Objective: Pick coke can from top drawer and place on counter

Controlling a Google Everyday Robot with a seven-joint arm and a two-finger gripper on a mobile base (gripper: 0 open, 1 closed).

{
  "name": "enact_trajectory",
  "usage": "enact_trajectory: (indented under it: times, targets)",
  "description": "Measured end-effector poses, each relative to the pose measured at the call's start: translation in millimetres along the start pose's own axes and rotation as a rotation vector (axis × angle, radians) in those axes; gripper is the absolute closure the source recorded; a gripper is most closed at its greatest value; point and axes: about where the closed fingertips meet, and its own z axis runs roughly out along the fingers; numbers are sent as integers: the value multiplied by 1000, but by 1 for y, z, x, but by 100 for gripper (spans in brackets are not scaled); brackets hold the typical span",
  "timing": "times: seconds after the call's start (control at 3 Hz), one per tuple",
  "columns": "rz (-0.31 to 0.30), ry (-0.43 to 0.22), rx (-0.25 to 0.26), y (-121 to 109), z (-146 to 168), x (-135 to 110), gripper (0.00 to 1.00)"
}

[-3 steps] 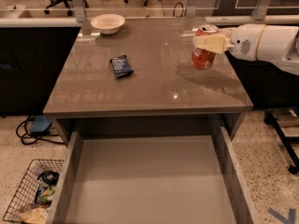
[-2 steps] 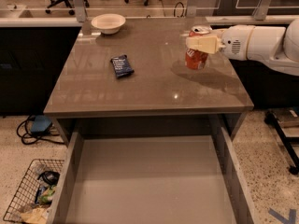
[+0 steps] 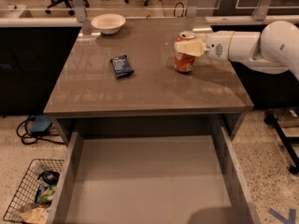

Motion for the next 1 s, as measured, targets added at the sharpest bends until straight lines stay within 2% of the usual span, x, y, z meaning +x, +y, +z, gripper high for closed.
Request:
enact_trajectory:
  times: [1.0]
  targets:
    - [0, 2, -13, 5, 7, 0, 27]
